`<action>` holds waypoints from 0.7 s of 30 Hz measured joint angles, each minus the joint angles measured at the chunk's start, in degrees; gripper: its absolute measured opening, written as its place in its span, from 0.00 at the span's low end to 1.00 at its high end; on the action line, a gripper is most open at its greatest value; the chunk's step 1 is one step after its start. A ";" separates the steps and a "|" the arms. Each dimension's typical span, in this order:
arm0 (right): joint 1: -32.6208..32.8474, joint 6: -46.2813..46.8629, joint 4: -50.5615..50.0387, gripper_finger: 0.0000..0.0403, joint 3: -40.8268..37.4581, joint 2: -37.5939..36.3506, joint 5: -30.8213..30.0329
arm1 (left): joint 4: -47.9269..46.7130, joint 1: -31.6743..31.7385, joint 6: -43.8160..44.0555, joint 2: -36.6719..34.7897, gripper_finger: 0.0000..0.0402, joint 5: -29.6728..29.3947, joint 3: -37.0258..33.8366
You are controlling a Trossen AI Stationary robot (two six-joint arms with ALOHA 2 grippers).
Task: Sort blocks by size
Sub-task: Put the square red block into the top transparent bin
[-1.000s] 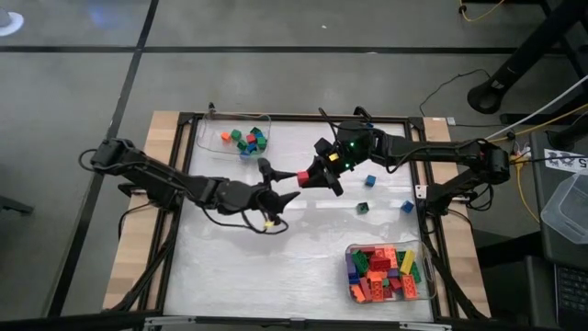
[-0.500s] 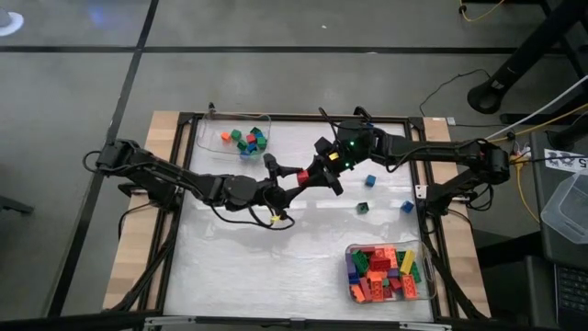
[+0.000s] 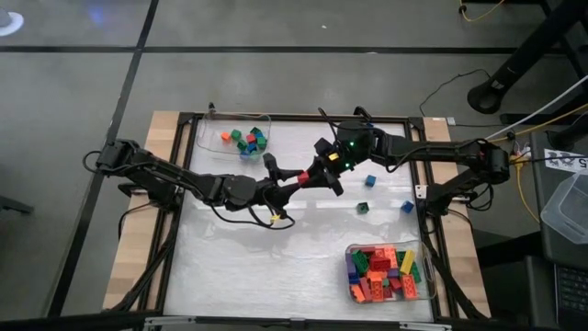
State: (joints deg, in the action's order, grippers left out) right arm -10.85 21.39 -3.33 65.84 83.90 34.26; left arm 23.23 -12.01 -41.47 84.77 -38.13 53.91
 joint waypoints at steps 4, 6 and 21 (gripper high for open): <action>0.02 -0.50 0.03 0.38 0.00 -0.02 -1.38 | -0.03 0.00 0.22 0.00 0.30 -0.04 -0.04; 0.02 -1.10 0.18 0.41 0.00 -0.02 -1.75 | -0.09 0.00 0.81 0.00 0.30 0.03 -0.04; -6.20 -1.01 -10.80 0.64 0.03 -1.86 -4.16 | -21.47 8.11 20.63 -1.24 0.30 -10.16 -0.04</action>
State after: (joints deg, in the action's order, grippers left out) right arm -17.06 20.38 -14.13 65.87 82.04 30.10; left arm 1.76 -3.90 -20.84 83.53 -48.29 53.87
